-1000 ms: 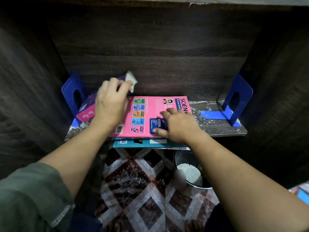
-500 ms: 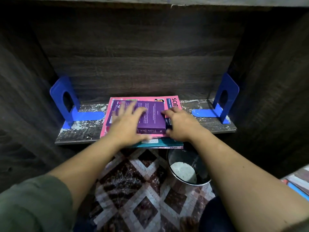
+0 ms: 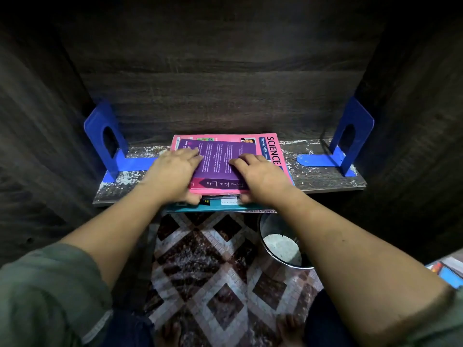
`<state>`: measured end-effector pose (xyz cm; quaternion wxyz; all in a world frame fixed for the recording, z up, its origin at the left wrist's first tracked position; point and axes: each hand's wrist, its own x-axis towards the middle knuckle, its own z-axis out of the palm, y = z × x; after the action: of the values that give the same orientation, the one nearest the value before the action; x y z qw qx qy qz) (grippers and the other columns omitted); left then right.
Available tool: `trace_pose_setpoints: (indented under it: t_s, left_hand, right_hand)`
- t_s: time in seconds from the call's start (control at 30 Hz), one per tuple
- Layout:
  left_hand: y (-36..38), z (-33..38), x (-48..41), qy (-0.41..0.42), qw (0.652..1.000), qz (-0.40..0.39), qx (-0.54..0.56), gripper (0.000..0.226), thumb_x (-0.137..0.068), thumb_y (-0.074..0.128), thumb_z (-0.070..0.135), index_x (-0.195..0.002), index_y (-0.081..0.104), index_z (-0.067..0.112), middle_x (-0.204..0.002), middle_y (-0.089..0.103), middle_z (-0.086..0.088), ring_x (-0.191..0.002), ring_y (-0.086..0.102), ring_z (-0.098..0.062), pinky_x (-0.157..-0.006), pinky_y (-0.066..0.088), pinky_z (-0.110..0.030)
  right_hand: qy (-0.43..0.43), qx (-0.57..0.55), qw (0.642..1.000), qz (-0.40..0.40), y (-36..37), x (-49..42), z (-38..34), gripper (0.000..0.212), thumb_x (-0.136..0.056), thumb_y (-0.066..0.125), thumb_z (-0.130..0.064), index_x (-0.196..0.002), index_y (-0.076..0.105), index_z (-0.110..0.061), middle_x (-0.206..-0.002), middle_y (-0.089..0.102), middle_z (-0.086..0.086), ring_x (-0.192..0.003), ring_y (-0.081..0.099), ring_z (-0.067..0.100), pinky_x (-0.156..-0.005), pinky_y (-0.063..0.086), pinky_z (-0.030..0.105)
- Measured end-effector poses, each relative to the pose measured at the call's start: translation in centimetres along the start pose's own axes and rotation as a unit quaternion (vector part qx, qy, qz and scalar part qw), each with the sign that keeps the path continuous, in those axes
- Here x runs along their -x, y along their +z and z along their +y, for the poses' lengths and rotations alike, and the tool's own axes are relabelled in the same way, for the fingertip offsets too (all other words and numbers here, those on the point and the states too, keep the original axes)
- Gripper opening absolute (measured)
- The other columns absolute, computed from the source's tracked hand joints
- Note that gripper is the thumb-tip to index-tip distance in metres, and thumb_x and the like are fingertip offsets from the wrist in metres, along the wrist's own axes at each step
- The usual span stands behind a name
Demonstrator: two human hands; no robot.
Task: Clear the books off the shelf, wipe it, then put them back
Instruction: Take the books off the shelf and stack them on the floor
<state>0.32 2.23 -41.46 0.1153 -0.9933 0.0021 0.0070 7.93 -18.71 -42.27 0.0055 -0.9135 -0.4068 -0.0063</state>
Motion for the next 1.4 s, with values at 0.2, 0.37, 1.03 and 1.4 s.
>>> trace_pose_setpoints:
  t_s: [0.2,0.37,1.03,1.4]
  left_hand:
    - [-0.6,1.6,-0.2,0.008,0.999,-0.027,0.015,0.109,-0.064,0.081,0.049,-0.148,0.021,0.017,-0.153,0.030,-0.013,-0.138,0.034,-0.029,-0.112,0.033,-0.038]
    - [-1.9,0.8,-1.3,0.014,0.998,-0.033,0.050,0.106,-0.059,0.082,0.049,-0.147,0.029,0.023,-0.141,0.049,-0.004,-0.120,0.054,-0.026,-0.100,0.044,-0.034]
    - [-1.6,1.0,-0.9,-0.001,0.998,-0.012,0.060,0.108,-0.055,0.085,0.055,-0.145,0.030,0.029,-0.145,0.044,0.000,-0.127,0.046,-0.024,-0.104,0.039,-0.035]
    - [1.0,1.7,-0.4,0.051,0.998,0.035,-0.012,0.114,-0.073,0.069,0.061,-0.152,-0.006,0.030,-0.161,0.010,-0.003,-0.146,0.017,-0.029,-0.118,0.019,-0.047]
  right_hand:
    - [0.002,-0.022,1.000,-0.008,-0.5,0.0,0.7,0.090,-0.073,0.078,-0.035,-0.148,0.029,-0.025,-0.150,0.034,0.006,-0.135,0.037,0.027,-0.109,0.035,0.038]
    - [0.008,0.041,0.998,0.044,0.0,0.5,0.6,0.105,-0.067,0.077,-0.051,-0.151,0.020,-0.027,-0.156,0.021,0.008,-0.141,0.024,0.027,-0.118,0.017,0.047]
    - [0.049,-0.015,0.999,0.006,1.0,0.4,0.8,0.103,-0.073,0.077,-0.048,-0.152,0.014,-0.031,-0.159,0.016,-0.002,-0.142,0.028,0.026,-0.114,0.027,0.045]
    - [0.055,-0.125,0.990,-0.017,-0.3,0.2,1.3,0.093,-0.078,0.077,-0.034,-0.152,0.020,-0.032,-0.162,0.011,-0.002,-0.130,0.046,0.033,-0.101,0.042,0.041]
